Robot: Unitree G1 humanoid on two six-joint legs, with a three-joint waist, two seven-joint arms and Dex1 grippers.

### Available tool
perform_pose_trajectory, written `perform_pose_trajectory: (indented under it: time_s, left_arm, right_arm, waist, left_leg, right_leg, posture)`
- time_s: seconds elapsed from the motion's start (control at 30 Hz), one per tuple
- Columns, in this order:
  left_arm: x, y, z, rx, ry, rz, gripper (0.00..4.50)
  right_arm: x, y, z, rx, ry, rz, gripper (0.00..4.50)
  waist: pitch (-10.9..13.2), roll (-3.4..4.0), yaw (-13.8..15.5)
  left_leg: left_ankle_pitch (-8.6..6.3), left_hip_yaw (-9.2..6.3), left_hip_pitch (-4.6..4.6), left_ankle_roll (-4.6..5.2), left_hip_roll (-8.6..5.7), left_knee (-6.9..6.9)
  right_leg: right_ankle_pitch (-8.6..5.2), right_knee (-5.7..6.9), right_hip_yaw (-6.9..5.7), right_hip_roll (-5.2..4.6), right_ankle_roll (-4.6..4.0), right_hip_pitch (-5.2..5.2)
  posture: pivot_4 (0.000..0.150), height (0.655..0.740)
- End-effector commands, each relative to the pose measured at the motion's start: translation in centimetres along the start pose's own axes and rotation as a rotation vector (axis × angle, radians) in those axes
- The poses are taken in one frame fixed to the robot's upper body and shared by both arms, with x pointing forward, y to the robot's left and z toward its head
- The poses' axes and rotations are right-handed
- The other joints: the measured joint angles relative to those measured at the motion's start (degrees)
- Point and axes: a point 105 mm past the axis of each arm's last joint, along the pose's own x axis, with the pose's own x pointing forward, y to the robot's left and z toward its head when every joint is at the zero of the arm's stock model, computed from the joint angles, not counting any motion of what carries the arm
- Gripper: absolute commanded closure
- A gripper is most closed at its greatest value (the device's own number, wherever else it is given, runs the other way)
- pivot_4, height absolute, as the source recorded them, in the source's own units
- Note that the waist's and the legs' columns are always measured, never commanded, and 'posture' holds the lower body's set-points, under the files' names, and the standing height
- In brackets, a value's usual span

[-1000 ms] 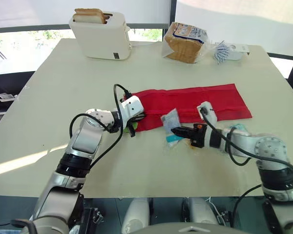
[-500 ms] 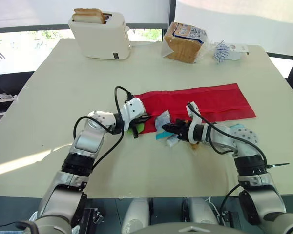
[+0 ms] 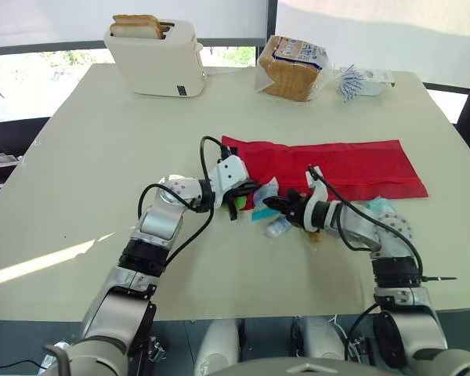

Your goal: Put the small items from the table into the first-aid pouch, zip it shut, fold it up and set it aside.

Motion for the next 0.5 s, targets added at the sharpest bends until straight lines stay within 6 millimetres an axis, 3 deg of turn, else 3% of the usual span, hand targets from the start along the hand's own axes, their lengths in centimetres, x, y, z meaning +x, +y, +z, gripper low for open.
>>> perform_pose_trajectory:
  time_s: [0.03,0.13,0.37,0.5]
  left_arm:
    - [0.0,-0.3,1.2,0.034,-0.046,-0.022,4.46]
    - [-0.1,-1.2,1.0,0.038,-0.041,-0.059,4.46]
    - [0.1,-1.8,1.3,0.043,-0.06,-0.077,4.46]
    - [0.4,-1.3,1.5,0.069,-0.07,-0.039,4.46]
  right_arm:
    - [-0.4,0.3,1.6,0.053,-0.081,0.019,4.5]
    - [-0.2,0.1,2.7,0.068,-0.146,0.012,4.5]
    - [1.6,1.1,2.4,0.134,-0.145,0.052,4.5]
    - [2.6,2.9,0.6,0.144,-0.056,0.134,4.5]
  waist:
    - [0.0,0.0,0.0]
    - [0.0,0.01,-0.2]
    - [0.0,0.02,-0.3]
    - [0.0,0.02,-0.3]
  left_leg:
    - [0.0,0.0,0.0,0.0,0.0,0.0]
    - [0.0,0.01,0.01,0.0,0.0,-0.01]
    - [0.01,0.02,0.04,-0.01,0.01,-0.02]
    - [0.01,0.03,0.05,-0.01,0.01,-0.02]
  right_leg:
    - [0.0,0.0,0.0,0.0,0.0,0.0]
    - [0.0,0.0,0.01,0.01,0.0,0.0]
    - [0.0,0.01,0.03,0.02,0.0,0.0]
    - [0.0,0.01,0.05,0.02,0.0,-0.01]
  posture:
    - [0.15,0.74]
    - [0.15,0.74]
    - [0.15,0.74]
    - [0.15,0.74]
